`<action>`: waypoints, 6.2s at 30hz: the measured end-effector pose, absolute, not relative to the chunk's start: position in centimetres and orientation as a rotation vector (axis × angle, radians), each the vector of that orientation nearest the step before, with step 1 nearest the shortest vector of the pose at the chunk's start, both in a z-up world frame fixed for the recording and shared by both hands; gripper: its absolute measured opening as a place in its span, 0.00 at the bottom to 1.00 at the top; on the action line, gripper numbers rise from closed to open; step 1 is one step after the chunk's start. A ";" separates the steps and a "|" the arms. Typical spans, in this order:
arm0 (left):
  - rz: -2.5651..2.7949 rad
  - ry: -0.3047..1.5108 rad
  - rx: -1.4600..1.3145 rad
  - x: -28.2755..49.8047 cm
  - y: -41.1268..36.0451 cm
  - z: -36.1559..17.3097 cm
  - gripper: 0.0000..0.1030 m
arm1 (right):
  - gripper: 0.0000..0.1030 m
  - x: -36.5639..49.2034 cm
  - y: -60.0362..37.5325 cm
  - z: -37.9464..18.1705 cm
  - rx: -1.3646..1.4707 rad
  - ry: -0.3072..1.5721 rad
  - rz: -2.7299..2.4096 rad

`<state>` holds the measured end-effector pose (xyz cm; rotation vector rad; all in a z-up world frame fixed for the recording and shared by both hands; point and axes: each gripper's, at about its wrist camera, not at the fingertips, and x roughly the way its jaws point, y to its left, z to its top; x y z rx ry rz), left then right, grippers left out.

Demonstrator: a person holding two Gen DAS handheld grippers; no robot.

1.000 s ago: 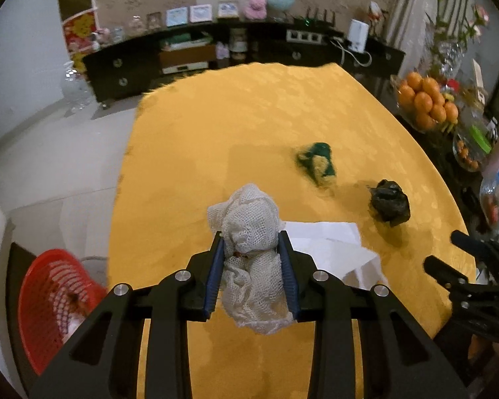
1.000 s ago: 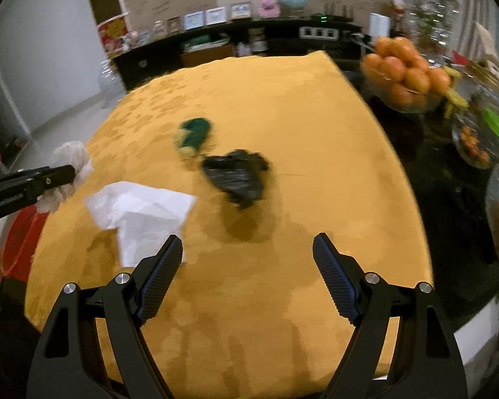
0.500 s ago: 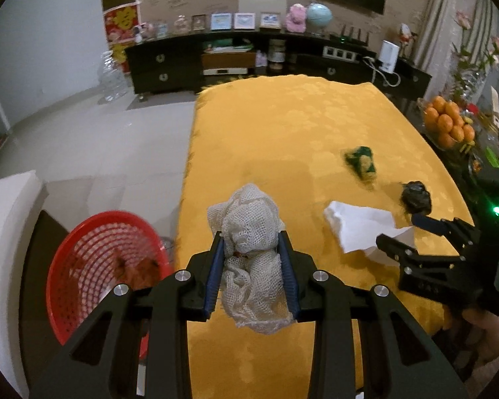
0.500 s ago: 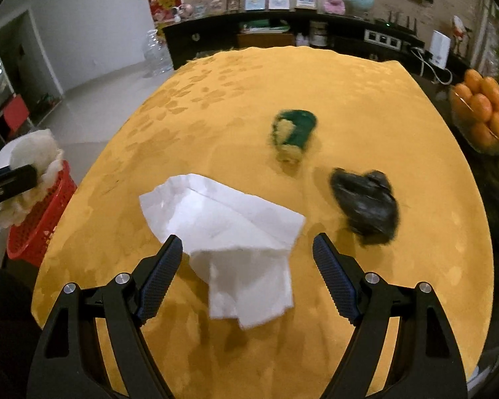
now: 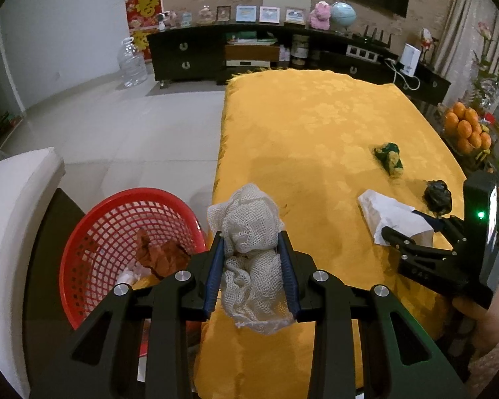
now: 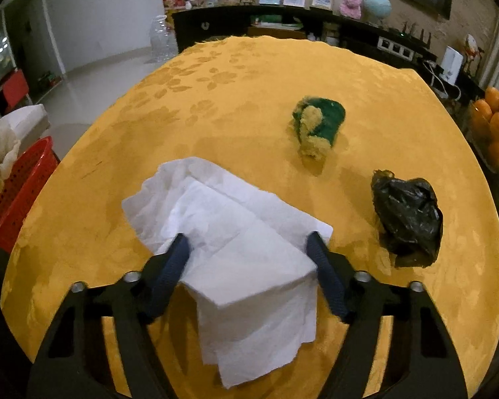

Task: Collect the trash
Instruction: 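Grasp the flat white paper towel with the right tool while the left tool holds the tissue, then carry the tissue in the left tool while the right tool carries the paper towel to the basket, then open the left tool into the basket while the right tool releases the paper towel, then move both tools back over the black bag and green sponge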

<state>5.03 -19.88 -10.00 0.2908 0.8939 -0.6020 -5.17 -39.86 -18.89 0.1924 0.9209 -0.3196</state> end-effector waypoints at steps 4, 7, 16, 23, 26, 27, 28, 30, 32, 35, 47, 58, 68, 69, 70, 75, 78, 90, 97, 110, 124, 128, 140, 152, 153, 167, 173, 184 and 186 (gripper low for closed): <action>-0.601 0.894 0.291 4.9 -19.9 -10.0 0.30 | 0.51 -5.3 -39.6 -18.8 0.182 0.914 -0.302; -0.601 0.890 0.293 4.9 -19.9 -9.9 0.30 | 0.42 -5.4 -39.3 -18.7 0.182 0.913 -0.296; -0.589 0.879 0.284 4.2 -19.0 -9.6 0.30 | 0.33 -6.1 -39.4 -18.3 0.232 0.907 -0.291; -0.572 0.858 0.260 3.9 -17.9 -8.6 0.30 | 0.33 -7.1 -38.2 -15.0 0.208 0.842 -0.276; -0.567 0.845 0.248 3.8 -17.3 -8.1 0.30 | 0.33 -7.8 -37.9 -13.0 0.210 0.800 -0.278; -0.566 0.841 0.245 3.8 -17.2 -7.9 0.30 | 0.33 -7.9 -37.9 -12.4 0.211 0.790 -0.279; -0.565 0.834 0.241 3.8 -17.0 -7.7 0.30 | 0.33 -8.2 -37.8 -11.7 0.211 0.778 -0.281; -0.562 0.825 0.234 3.8 -16.8 -7.3 0.30 | 0.33 -8.5 -37.7 -10.6 0.211 0.757 -0.286; -0.559 0.811 0.226 3.7 -16.5 -6.7 0.30 | 0.33 -8.9 -37.5 -9.6 0.209 0.737 -0.288; -0.553 0.792 0.215 3.6 -16.0 -6.0 0.30 | 0.33 -9.3 -37.3 -8.1 0.203 0.709 -0.290; -0.505 0.743 0.172 3.3 -13.5 -3.7 0.30 | 0.33 -10.1 -35.9 -4.2 0.191 0.652 -0.294; -0.453 0.730 0.130 4.0 -10.8 -2.8 0.30 | 0.33 -9.3 -34.2 -2.4 0.176 0.634 -0.271; -0.387 0.738 0.101 5.0 -7.9 -2.9 0.30 | 0.33 -6.5 -31.7 -1.9 0.153 0.640 -0.198; -0.381 0.739 0.098 5.0 -7.7 -2.9 0.30 | 0.33 -6.2 -31.5 -1.8 0.150 0.639 -0.189; -0.373 0.739 0.095 5.1 -7.4 -2.9 0.30 | 0.33 -5.8 -31.1 -1.7 0.147 0.639 -0.176; -0.346 0.744 0.081 5.5 -6.2 -3.0 0.30 | 0.33 -4.2 -29.3 -1.4 0.129 0.637 -0.127; -0.332 0.747 0.076 5.8 -5.6 -3.1 0.30 | 0.33 -3.1 -28.2 -1.2 0.120 0.639 -0.095; -0.288 0.771 0.057 6.8 -4.0 -3.9 0.30 | 0.33 0.0 -24.1 -1.6 0.078 0.669 0.020; -0.275 0.805 0.053 7.9 -3.5 -5.4 0.30 | 0.33 2.2 -22.3 -2.6 0.069 0.705 0.075; -0.285 0.909 0.066 10.7 -3.9 -9.7 0.30 | 0.33 5.7 -19.8 -6.3 0.057 0.806 0.138; -0.303 0.984 0.052 12.2 -3.6 -12.2 0.30 | 0.39 8.7 -18.0 -10.3 0.083 0.917 0.177; -0.308 0.986 0.045 12.5 -3.7 -12.1 0.34 | 0.42 9.3 -18.0 -10.8 0.088 0.934 0.184; -0.293 0.963 0.042 12.1 -3.3 -11.5 0.60 | 0.61 8.8 -18.7 -10.1 0.134 0.907 0.185; -0.261 0.905 0.032 11.4 -2.2 -9.2 0.64 | 0.62 6.2 -20.6 -8.8 0.145 0.869 0.139; -0.261 0.899 0.035 11.2 -2.2 -8.9 0.64 | 0.62 5.9 -20.7 -8.7 0.142 0.866 0.133; -0.294 0.819 0.082 8.6 -3.7 -6.3 0.71 | 0.71 1.9 -22.3 -7.3 0.087 0.807 0.036; -0.319 0.801 0.097 7.5 -4.4 -5.6 0.72 | 0.73 0.0 -23.6 -6.7 0.095 0.785 -0.010; -0.368 0.774 0.125 5.5 -6.3 -4.5 0.75 | 0.74 -3.7 -26.8 -6.5 0.118 0.764 -0.103; -0.378 0.769 0.133 5.1 -6.9 -4.3 0.77 | 0.74 -4.5 -27.4 -6.6 0.127 0.761 -0.120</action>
